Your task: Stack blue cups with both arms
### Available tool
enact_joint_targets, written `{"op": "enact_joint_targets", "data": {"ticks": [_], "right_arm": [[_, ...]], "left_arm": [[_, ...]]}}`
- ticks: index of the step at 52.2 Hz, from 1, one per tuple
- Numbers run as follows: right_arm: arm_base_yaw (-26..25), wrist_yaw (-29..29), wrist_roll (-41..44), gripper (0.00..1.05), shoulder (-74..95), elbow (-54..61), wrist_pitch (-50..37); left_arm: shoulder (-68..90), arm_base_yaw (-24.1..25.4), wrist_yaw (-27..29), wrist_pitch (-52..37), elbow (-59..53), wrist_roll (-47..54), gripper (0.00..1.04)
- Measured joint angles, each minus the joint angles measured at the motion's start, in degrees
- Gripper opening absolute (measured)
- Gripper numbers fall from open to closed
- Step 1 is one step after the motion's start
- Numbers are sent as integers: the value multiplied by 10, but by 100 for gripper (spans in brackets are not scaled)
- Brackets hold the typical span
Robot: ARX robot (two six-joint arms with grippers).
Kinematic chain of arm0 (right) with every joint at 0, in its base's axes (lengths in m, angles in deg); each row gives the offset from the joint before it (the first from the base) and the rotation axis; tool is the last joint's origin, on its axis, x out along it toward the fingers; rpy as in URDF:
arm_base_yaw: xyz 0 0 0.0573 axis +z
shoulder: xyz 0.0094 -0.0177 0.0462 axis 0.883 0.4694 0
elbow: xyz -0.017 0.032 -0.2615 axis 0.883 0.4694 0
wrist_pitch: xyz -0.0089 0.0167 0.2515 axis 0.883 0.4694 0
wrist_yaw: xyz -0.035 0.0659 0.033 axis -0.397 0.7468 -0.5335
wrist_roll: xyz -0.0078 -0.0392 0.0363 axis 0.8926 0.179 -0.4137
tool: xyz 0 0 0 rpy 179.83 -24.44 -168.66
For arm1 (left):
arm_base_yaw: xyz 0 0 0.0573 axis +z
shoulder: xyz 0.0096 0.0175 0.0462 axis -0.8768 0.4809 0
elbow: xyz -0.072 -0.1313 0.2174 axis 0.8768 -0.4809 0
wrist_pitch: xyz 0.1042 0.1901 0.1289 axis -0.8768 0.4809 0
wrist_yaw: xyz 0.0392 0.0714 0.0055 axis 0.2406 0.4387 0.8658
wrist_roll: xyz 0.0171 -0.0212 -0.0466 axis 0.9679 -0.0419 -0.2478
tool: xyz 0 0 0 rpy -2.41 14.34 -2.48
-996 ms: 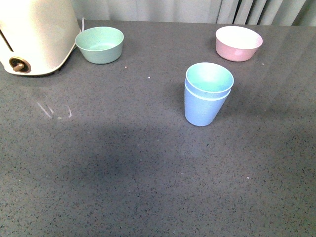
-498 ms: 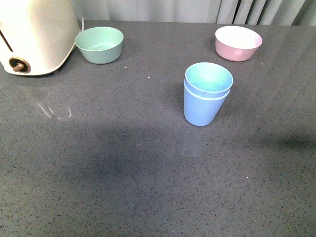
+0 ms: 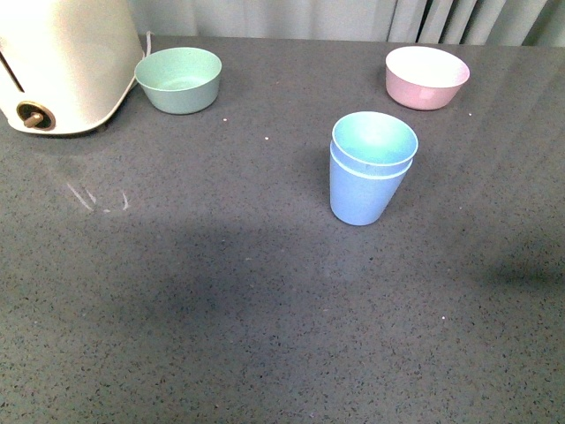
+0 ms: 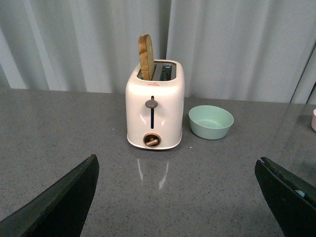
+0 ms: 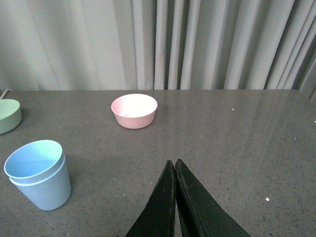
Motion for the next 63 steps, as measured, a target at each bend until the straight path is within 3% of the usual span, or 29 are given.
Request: {"op": "enact_joint_targets", "data": {"ticks": [25, 43, 48, 63], "right_arm": [[0, 0, 0, 2, -142, 0, 137], [0, 0, 0, 2, -193, 0, 189], [0, -1, 0, 2, -265, 0, 279], [0, 0, 0, 2, -291, 0, 290]], "left_arm": [[0, 0, 0, 0, 0, 0, 96], [0, 0, 0, 0, 0, 0, 96], [0, 0, 0, 0, 0, 0, 96], [0, 0, 0, 0, 0, 0, 96]]}}
